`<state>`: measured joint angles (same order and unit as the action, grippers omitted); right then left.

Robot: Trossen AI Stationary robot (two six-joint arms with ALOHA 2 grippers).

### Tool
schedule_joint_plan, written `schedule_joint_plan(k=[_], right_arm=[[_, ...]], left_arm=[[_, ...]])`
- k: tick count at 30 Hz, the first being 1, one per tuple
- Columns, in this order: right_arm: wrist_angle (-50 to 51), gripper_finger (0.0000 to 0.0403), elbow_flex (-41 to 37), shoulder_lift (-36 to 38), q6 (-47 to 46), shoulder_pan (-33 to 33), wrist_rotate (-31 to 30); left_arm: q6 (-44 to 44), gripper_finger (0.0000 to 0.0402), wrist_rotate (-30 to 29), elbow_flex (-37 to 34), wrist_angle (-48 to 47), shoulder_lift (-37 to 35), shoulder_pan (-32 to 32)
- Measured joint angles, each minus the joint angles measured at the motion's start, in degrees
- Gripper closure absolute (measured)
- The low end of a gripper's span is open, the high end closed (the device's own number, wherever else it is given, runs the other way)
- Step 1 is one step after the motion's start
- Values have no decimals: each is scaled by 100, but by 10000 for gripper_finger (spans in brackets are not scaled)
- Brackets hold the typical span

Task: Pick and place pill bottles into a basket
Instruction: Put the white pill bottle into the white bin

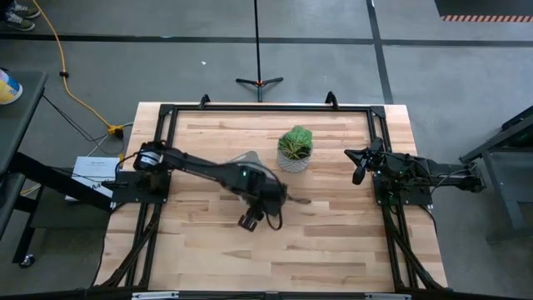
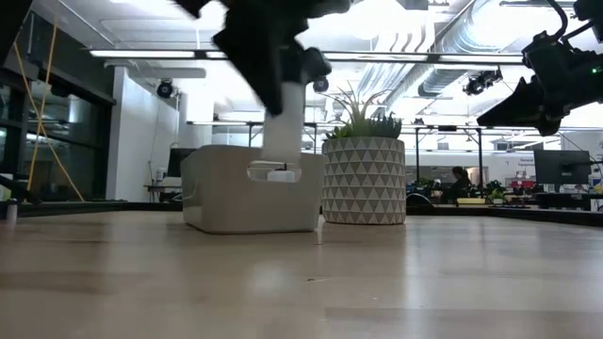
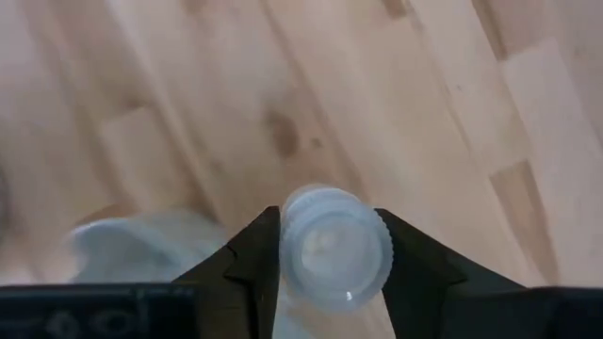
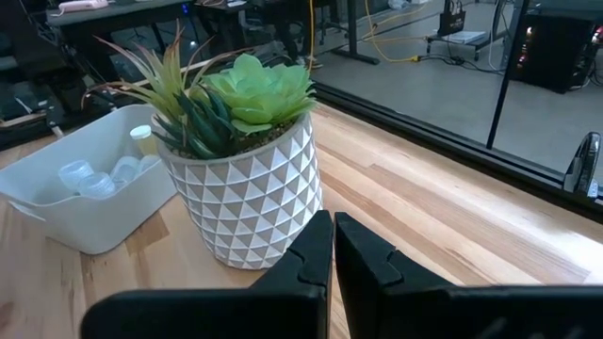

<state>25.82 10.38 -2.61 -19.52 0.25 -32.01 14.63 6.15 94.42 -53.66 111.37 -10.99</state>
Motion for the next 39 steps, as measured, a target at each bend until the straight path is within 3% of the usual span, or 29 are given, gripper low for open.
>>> schedule_joint_plan(k=[10,19,34,39], right_arm=[[2,396,0,0,2,0,0],[2,396,0,0,1,0,0],[10,396,-5,-4,-3,0,-55],[9,396,-5,-4,-3,0,-57]], left_arm=[[-243,216,39,318,-1165,-9,548],[-113,221,118,319,-815,-82,532],[-288,214,-670,190,-1139,-376,742],[-435,225,-581,-57,-1026,-374,910]])
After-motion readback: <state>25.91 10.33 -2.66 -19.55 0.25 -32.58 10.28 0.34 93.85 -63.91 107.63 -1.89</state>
